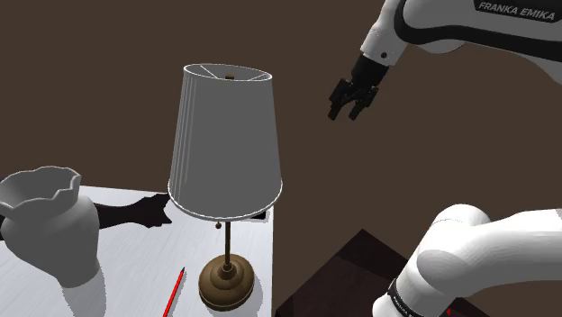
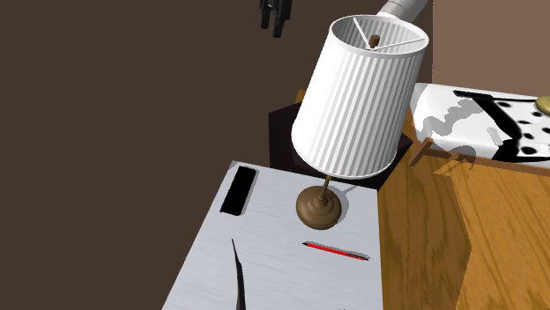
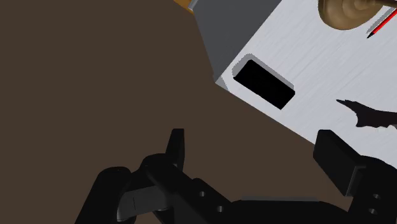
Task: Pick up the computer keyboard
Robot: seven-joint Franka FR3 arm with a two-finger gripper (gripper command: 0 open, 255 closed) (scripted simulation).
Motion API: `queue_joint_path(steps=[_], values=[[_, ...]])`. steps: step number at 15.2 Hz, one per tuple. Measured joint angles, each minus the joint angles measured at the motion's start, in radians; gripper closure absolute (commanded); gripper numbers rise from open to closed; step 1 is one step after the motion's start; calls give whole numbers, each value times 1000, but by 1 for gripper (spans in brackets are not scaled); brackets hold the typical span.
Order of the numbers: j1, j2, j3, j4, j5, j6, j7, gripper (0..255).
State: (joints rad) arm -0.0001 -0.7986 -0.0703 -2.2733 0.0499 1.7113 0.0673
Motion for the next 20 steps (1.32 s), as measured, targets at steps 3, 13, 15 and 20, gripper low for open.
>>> queue_joint_path(steps=[3,13,15,20], values=[[8,16,6,-18,-2,27,-11,0],[68,216,48,-151,-28,308,-99,0],[79,262,60,-173,-35,364,-112,0],[101,414,81,-189,-59,506,-148,0]])
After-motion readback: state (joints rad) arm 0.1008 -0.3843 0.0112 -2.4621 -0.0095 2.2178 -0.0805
